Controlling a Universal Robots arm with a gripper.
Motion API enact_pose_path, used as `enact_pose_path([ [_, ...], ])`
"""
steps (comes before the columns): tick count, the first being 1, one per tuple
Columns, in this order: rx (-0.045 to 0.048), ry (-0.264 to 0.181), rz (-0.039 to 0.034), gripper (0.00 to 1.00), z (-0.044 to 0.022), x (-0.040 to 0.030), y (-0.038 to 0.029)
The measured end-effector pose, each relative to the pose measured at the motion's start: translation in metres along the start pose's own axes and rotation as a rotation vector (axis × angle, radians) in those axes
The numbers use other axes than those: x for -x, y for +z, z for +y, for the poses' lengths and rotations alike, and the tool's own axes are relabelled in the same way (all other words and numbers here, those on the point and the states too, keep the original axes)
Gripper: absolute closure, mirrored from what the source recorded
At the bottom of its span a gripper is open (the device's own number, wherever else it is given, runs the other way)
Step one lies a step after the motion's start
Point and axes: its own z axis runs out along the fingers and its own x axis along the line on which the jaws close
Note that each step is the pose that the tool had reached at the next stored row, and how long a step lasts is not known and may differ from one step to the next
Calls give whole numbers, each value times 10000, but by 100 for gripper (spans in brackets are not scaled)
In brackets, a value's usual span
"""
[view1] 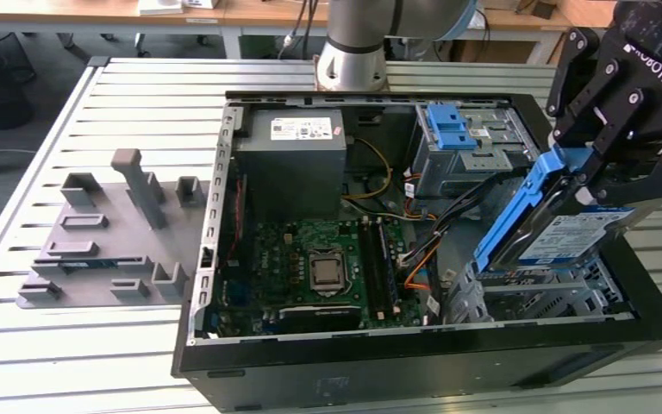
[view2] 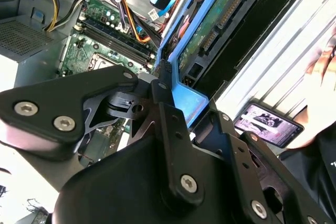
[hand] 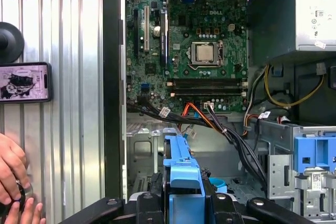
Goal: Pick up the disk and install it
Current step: 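Insert the disk into the insertion slot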
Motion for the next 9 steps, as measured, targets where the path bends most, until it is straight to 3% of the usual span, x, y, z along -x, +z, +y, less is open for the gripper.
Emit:
enact_pose_path([
  [9, 0, 10, -1, 64, 7, -22, 6],
])
